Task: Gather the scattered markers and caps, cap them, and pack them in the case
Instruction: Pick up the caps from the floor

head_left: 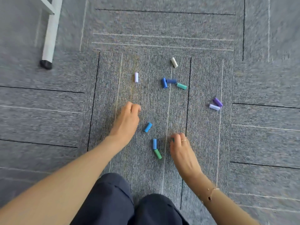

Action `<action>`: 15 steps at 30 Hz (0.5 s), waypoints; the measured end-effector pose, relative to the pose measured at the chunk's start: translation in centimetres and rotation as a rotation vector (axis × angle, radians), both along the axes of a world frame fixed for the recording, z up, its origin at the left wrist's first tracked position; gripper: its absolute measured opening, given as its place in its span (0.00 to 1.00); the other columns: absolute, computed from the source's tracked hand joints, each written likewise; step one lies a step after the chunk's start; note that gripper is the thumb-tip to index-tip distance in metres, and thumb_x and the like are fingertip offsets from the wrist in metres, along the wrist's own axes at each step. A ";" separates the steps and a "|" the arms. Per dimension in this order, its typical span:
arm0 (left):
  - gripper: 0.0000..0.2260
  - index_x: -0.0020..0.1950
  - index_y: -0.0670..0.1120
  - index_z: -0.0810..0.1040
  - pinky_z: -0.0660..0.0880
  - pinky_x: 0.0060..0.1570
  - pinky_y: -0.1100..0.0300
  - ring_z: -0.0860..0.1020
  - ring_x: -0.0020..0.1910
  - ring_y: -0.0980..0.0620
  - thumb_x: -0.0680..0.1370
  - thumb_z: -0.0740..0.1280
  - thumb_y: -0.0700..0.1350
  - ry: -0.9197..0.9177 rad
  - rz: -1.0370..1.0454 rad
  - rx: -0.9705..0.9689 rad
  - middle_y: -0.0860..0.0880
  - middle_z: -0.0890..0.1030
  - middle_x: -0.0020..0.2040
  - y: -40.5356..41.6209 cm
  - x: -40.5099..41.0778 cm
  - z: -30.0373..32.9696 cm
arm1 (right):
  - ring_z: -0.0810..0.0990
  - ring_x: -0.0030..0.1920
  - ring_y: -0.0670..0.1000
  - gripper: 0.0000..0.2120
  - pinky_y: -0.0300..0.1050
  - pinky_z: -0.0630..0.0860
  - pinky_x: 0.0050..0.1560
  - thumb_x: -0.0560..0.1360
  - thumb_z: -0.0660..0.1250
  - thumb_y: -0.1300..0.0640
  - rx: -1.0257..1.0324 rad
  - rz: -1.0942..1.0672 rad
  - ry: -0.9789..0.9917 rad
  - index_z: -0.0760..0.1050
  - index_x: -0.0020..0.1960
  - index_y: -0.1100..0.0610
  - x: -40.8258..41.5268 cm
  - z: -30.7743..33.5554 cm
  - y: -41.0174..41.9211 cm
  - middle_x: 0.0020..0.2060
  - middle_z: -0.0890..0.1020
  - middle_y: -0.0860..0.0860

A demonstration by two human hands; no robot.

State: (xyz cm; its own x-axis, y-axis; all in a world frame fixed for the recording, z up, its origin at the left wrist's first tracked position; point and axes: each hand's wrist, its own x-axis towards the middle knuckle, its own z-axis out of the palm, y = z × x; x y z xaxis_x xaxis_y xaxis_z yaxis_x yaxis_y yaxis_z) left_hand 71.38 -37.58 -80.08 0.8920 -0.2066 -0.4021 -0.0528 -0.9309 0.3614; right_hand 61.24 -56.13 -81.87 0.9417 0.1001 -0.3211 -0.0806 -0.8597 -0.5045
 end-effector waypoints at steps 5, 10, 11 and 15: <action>0.09 0.46 0.45 0.66 0.75 0.31 0.59 0.74 0.33 0.50 0.78 0.50 0.34 0.089 -0.178 -0.017 0.49 0.72 0.46 -0.8 -0.2 1.2 | 0.70 0.37 0.52 0.08 0.45 0.72 0.35 0.77 0.52 0.63 -0.012 0.056 0.065 0.69 0.49 0.61 1.4 0.5 1.6 0.44 0.73 0.54; 0.13 0.51 0.47 0.65 0.72 0.31 0.62 0.69 0.28 0.57 0.80 0.56 0.57 -0.031 -0.281 0.035 0.52 0.71 0.43 -0.7 -0.2 1.2 | 0.74 0.34 0.49 0.16 0.43 0.73 0.29 0.75 0.56 0.42 -0.115 0.248 -0.085 0.69 0.45 0.55 1.0 0.3 3.0 0.38 0.75 0.50; 0.15 0.52 0.47 0.66 0.74 0.31 0.61 0.70 0.28 0.57 0.80 0.56 0.58 -0.049 -0.328 0.068 0.52 0.71 0.46 -0.6 -0.2 1.1 | 0.76 0.34 0.49 0.16 0.43 0.75 0.29 0.74 0.58 0.41 -0.152 0.299 -0.087 0.70 0.45 0.55 0.7 0.0 3.1 0.39 0.76 0.50; 0.15 0.59 0.44 0.67 0.74 0.29 0.60 0.74 0.32 0.54 0.81 0.54 0.55 -0.064 -0.532 0.205 0.49 0.72 0.53 -0.4 -1.1 -0.3 | 0.75 0.29 0.48 0.12 0.41 0.73 0.25 0.72 0.63 0.46 -0.200 0.371 -0.168 0.70 0.43 0.55 0.4 -0.6 3.0 0.36 0.77 0.50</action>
State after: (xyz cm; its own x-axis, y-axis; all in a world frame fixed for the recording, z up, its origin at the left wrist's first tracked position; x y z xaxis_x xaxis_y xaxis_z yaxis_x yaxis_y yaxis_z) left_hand 70.29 -38.01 -80.40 0.7106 -0.5570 -0.4298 -0.5488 -0.8211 0.1567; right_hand 61.66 -53.16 -82.45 0.8945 0.3924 -0.2144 0.3204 -0.8969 -0.3049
